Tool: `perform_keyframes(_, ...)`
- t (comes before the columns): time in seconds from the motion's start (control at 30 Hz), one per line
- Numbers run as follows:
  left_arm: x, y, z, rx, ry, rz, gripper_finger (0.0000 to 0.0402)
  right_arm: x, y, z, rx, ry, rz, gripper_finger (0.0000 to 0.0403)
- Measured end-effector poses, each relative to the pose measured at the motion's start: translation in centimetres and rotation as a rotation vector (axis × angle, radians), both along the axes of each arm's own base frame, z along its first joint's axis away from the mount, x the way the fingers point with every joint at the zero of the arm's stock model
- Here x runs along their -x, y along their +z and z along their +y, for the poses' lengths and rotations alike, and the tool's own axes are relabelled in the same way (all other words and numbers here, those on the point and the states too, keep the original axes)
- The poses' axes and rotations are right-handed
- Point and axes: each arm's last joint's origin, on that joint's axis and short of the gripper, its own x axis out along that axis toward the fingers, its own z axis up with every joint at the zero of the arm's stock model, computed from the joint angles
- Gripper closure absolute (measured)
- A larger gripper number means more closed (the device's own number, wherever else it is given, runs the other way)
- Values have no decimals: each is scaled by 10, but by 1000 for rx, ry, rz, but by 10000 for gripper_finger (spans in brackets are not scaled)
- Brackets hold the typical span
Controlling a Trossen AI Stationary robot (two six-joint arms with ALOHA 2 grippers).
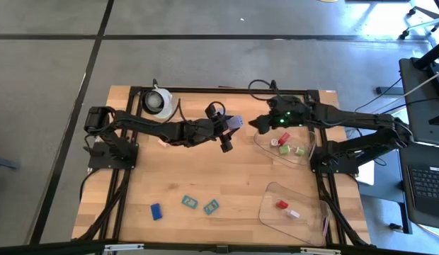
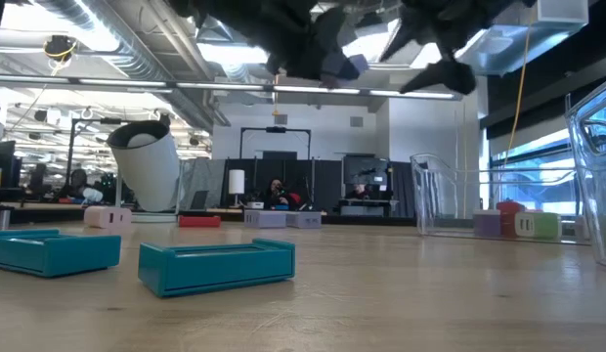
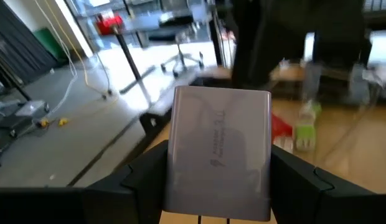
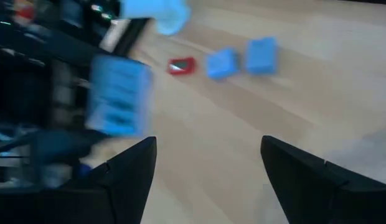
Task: Pick & Place Office items
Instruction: Put the bottom blue charger adapter into the top transparent bin
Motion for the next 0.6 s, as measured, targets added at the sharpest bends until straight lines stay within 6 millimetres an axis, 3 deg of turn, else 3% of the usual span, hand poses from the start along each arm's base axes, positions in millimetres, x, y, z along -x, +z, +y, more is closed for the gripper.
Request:
perform_keyframes(0.33,0,-18,0,-10,27,113,184,-45,-26,-1,-25,67,-30,111)
perform_keyframes(0.6,1,-18,0,-21,62,144,184,-54,-31,0,-27,136,-46,111)
